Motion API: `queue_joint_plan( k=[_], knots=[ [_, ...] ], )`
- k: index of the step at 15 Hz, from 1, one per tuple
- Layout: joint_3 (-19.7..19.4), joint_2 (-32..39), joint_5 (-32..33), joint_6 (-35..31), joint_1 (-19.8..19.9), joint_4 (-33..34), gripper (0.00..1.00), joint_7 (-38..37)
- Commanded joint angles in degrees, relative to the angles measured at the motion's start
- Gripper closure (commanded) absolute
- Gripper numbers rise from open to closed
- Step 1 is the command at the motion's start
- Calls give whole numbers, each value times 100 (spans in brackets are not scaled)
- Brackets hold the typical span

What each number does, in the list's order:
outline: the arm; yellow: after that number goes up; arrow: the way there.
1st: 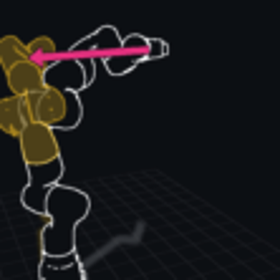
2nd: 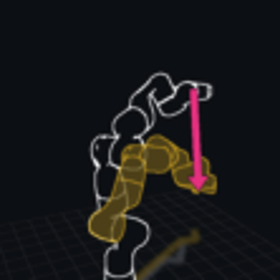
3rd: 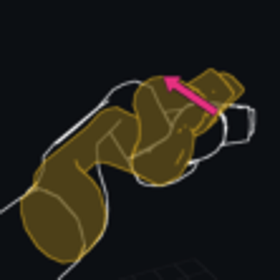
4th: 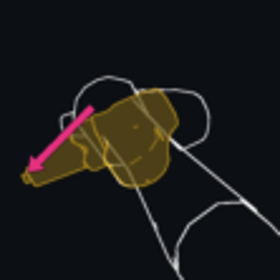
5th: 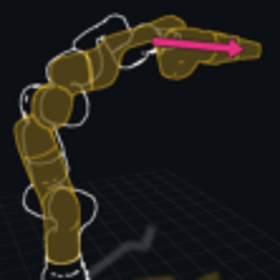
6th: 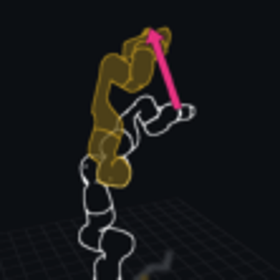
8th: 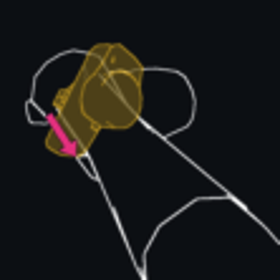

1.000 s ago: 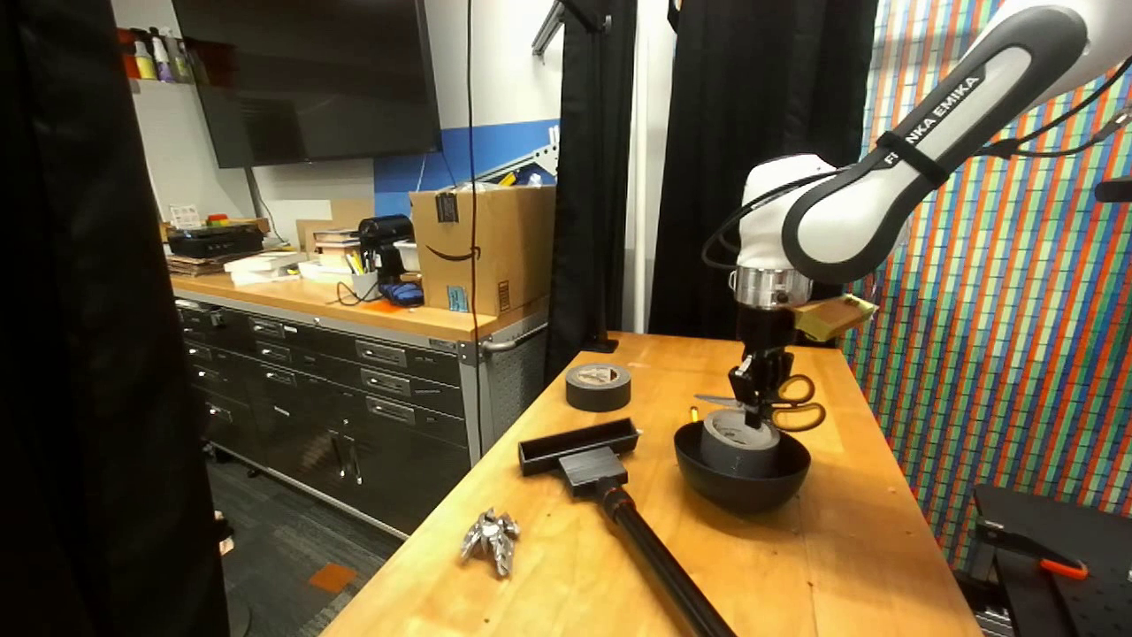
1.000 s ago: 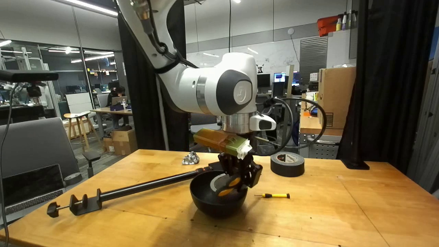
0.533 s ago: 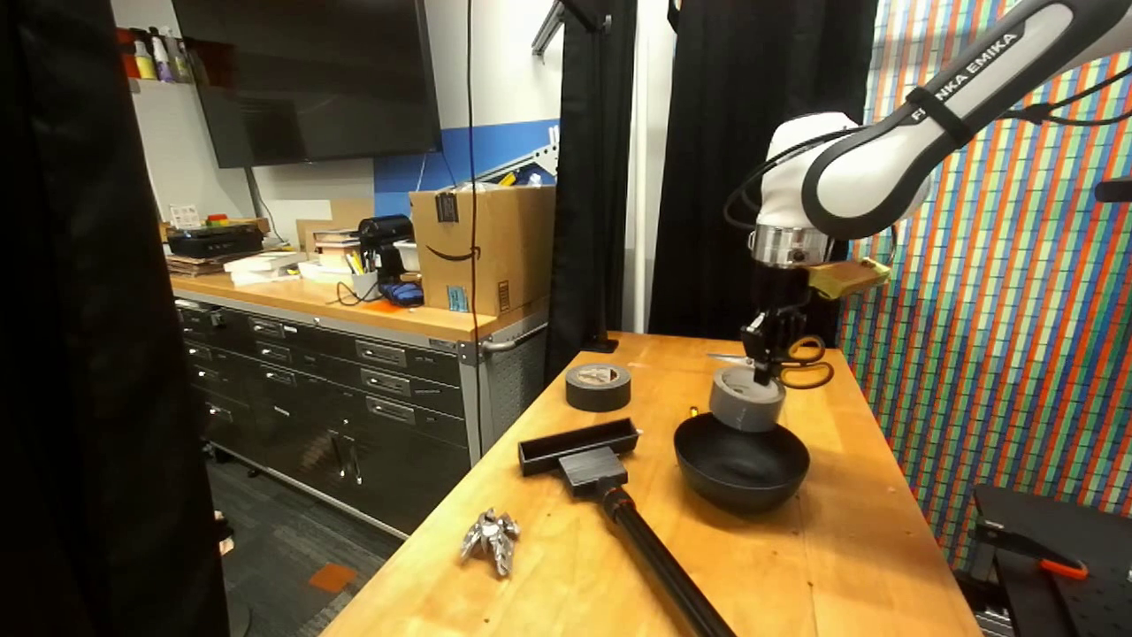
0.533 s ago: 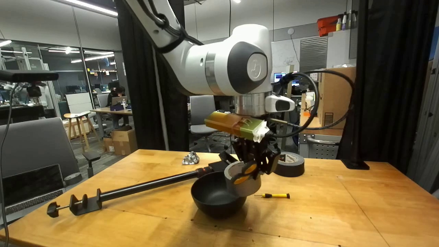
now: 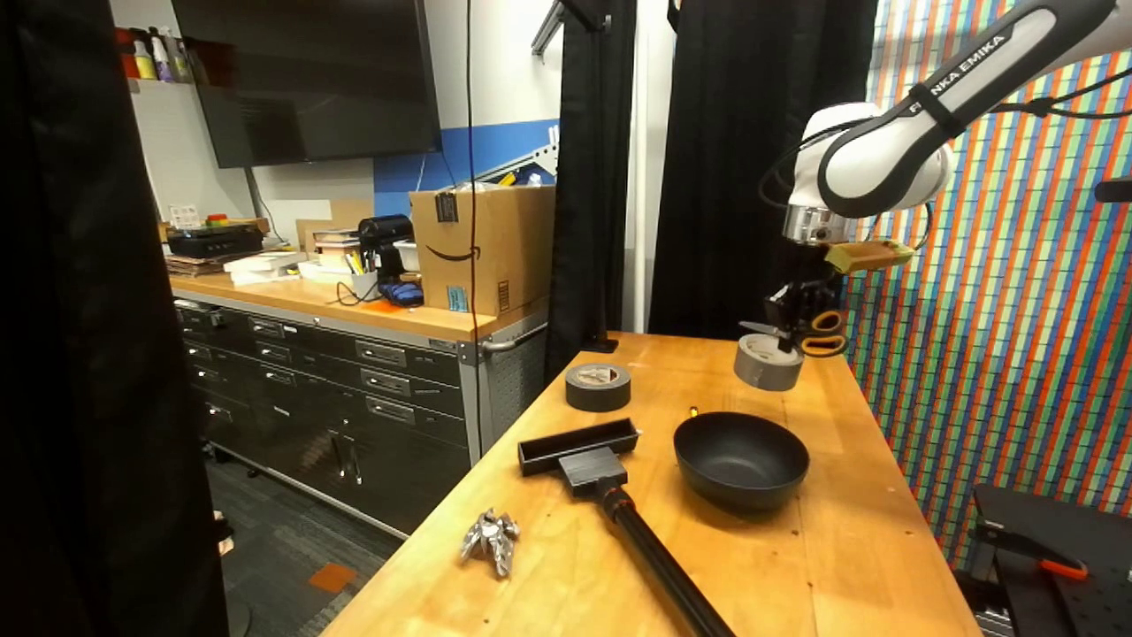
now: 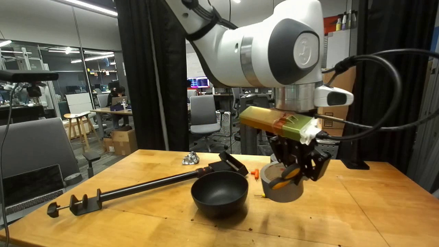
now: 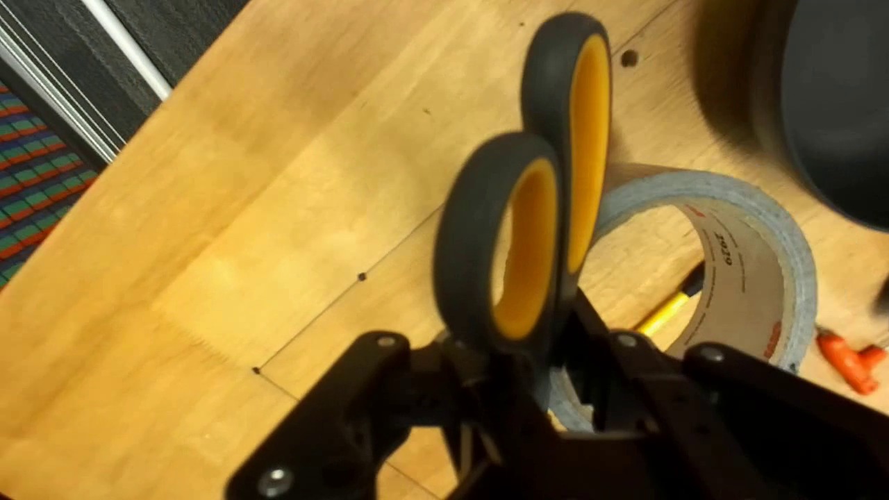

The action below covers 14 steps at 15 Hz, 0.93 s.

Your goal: Remove the grey masking tape and scissors from the black bowl

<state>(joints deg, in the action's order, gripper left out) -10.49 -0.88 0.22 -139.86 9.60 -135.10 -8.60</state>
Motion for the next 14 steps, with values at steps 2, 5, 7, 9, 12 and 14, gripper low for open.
queue_joint_plan(
  k=[2, 5, 7, 9, 12, 14],
  knots=[
    [-252, 765, -35, -9, 295, 754, 85, -71],
    [-317, 1306, -217, 74, 388, 1215, 85, -110],
    [-312, 1597, -342, 131, 419, 1463, 85, -138],
    [-300, 1837, -429, 160, 424, 1657, 85, -167],
    [-299, 2114, -511, 188, 429, 1890, 85, -215],
    [-302, 2250, -536, 222, 441, 2016, 86, -241]
  ],
)
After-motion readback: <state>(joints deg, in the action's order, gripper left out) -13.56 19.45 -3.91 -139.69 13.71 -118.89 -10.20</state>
